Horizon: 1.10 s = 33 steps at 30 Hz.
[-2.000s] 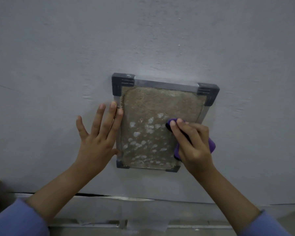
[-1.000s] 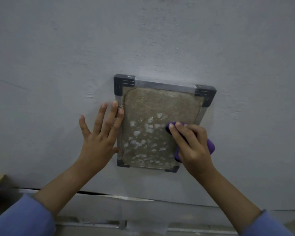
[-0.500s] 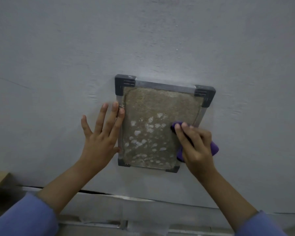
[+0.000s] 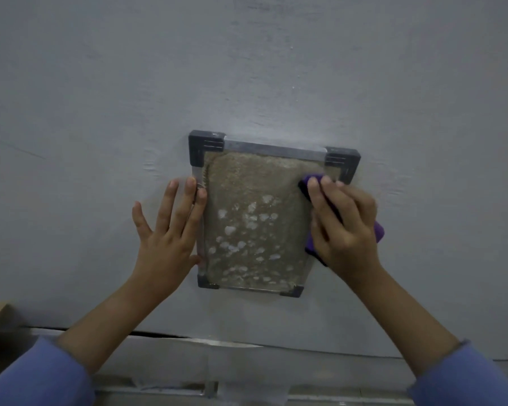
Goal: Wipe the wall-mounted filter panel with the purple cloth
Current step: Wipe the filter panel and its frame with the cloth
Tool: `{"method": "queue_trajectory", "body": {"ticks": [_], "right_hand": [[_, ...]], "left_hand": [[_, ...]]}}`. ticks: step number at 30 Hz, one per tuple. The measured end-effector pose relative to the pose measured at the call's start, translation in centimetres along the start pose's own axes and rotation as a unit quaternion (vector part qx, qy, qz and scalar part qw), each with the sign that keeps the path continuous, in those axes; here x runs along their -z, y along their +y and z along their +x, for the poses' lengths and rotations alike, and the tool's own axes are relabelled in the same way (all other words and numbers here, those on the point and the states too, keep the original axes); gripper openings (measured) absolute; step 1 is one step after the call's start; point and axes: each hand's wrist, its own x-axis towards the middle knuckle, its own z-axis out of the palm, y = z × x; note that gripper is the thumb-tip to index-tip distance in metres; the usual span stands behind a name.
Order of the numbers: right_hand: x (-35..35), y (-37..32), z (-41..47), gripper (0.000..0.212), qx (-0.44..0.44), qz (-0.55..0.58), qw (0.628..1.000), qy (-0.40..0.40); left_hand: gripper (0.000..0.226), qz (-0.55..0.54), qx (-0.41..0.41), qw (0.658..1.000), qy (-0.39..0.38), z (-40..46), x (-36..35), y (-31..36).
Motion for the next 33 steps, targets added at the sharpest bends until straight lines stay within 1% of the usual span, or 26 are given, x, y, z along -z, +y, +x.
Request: {"method": "queue_trajectory", "body": {"ticks": [3,6,8,14,16,22,24,26,29,31,33], "right_hand": [[-0.2,-0.9,-3.7,0.034,0.015,-0.01,0.999,-0.036],[-0.5,-1.4,-6.4,0.05,0.02,-0.015,0.998,-0.063],[-0.8,-1.6,-7.4,0.055,0.021,-0.016,0.997,-0.077],[-0.9,-1.9,-10.2,0.047,0.033,0.014,0.994,-0.107],[-0.8,-2.2,-11.5,0.041,0.034,0.021,0.991,-0.129],[-0.2,-3.5,-14.2,0.035,0.024,0.046,0.977,-0.208],[0.3,-3.8,-14.0,0.034,0.012,0.058,0.977,-0.204],[0.7,-3.7,-13.3,0.036,-0.009,0.064,0.982,-0.175],[0.2,-3.3,-11.8,0.031,-0.039,0.058,0.989,-0.129],[-0.4,-3.5,-11.5,0.031,-0.048,0.055,0.989,-0.13],[-0.9,-3.9,-12.2,0.037,-0.045,0.053,0.987,-0.142]], "left_hand": [[0.145,0.024,-0.001,1.0,0.005,-0.1,-0.2,-0.1],[0.147,0.029,-0.022,0.999,0.015,-0.8,-0.8,-0.4],[0.148,0.024,-0.042,0.999,0.013,-1.5,-1.4,-0.6],[0.152,0.057,-0.03,0.998,-0.028,-2.6,-2.8,-0.5],[0.152,0.063,-0.024,0.997,-0.032,-2.7,-2.9,-0.5],[0.151,0.055,-0.02,0.998,-0.032,-2.8,-2.9,-0.4],[0.151,0.053,-0.02,0.998,-0.033,-2.9,-2.8,-0.4],[0.15,0.047,-0.021,0.998,-0.031,-2.9,-2.9,-0.4],[0.148,0.031,-0.023,0.999,-0.028,-2.9,-3.1,-0.5],[0.145,0.021,-0.019,0.999,-0.026,-2.8,-3.3,-0.4],[0.144,0.022,-0.013,0.999,-0.022,-2.8,-3.5,-0.3]]}}
